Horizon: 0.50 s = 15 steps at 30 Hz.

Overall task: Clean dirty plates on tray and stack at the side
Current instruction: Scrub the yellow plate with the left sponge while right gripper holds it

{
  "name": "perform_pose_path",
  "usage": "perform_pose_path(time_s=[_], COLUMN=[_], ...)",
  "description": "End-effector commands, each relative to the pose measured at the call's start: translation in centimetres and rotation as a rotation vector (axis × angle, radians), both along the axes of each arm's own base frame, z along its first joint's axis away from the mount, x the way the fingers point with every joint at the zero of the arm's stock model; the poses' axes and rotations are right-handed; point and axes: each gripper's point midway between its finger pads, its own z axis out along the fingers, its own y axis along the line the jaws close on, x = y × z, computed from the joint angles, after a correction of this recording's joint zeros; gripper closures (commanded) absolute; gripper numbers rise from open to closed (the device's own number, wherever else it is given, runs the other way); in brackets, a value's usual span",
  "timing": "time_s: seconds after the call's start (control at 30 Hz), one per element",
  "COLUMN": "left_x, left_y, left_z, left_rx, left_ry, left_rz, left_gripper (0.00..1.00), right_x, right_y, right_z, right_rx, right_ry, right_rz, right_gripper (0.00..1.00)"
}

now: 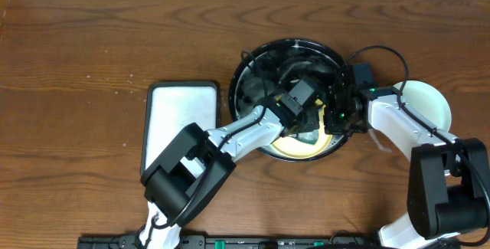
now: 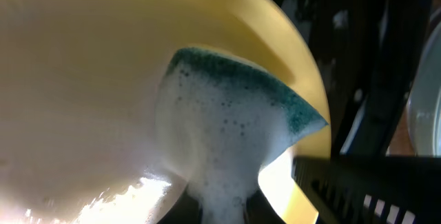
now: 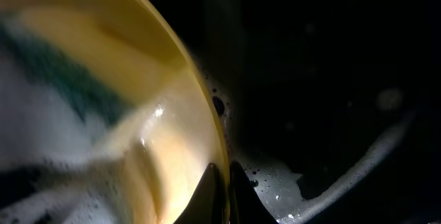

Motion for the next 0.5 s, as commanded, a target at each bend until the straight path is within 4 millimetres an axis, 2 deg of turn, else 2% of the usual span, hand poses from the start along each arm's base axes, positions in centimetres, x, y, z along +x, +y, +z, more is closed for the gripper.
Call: perform_pose_path(time_s=[0.0, 0.1, 0.17, 0.3, 0.47], left_x=[-3.5, -4.2, -3.8, -0.9, 2.4], left_y=[1.3, 3.7, 5.9, 11.0, 14.4], left_z=[-2.9, -3.8, -4.2, -4.2, -2.5], left_rx=[0.058, 0.154, 0.247, 0.511, 0.765], left_ry=[0.165, 0.2, 0.184, 0.01, -0.213], left_rz=[-0.019, -0.028, 0.003, 0.036, -0.015], left_gripper=[0.92, 0.92, 0.92, 0.92, 0.92], right_x=[-1.3, -1.3, -1.3, -1.3, -1.3], right_y=[-1.3, -1.3, -1.3, -1.3, -1.3], right_z=[-1.4, -1.4, -1.4, -1.4, -1.4], right_rx=[-0.065, -0.066, -0.066, -0.066, -0.068], right_ry=[0.052, 0.05, 0.05, 0.051, 0.049], right_rz=[0.004, 0.011, 0.012, 0.015, 0.031], right_gripper=[0.99, 0.99, 0.99, 0.99, 0.99])
